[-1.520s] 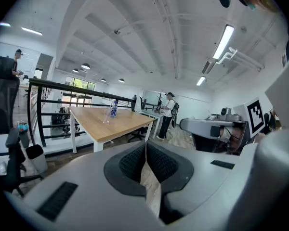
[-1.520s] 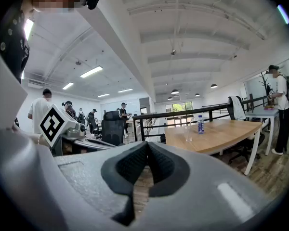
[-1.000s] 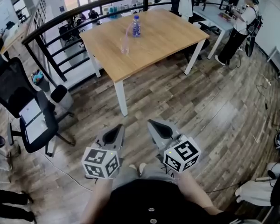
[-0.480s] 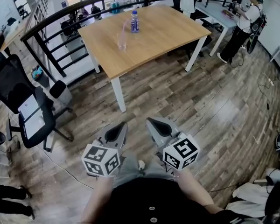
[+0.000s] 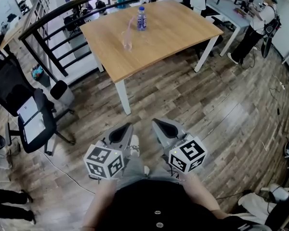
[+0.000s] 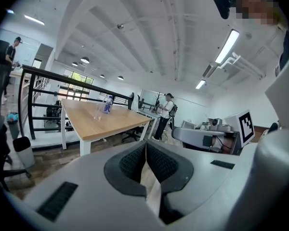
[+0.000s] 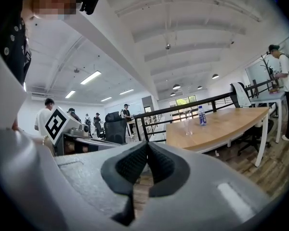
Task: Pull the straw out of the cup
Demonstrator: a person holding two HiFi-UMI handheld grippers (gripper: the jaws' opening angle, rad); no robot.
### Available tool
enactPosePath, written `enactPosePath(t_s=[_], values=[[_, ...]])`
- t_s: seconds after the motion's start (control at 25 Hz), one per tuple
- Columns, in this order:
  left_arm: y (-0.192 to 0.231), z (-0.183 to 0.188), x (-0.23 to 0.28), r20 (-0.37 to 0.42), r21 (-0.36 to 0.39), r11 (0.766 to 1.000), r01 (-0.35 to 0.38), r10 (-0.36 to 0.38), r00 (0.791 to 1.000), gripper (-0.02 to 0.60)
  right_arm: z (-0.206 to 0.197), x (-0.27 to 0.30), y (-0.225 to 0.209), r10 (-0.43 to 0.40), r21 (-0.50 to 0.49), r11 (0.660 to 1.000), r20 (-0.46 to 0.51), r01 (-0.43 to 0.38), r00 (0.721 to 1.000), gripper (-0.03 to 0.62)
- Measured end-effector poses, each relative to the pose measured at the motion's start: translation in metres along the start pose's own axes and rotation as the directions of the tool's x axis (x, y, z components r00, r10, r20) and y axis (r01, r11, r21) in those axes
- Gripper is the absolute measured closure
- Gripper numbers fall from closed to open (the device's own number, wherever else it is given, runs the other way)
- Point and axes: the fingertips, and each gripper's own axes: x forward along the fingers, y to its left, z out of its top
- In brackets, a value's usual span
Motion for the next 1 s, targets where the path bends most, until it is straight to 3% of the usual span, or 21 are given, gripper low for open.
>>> enactPosePath(t_s=[0.68, 1.0], values=[[0.144, 0.099, 0.128, 0.019, 0.031, 0.995, 0.100, -0.101, 0.995, 0.561, 0.054, 0.187, -0.100, -0.023, -0.026, 0.999, 0.015, 0.023, 1.000, 0.595], [0.180, 0.124, 0.159, 0.013, 0.048, 0.992, 0.120, -0.121, 0.993, 0.561, 0.065, 0.227, -0.131, -0.072, -0.029, 0.997, 0.029, 0.073, 0.997, 0.595]])
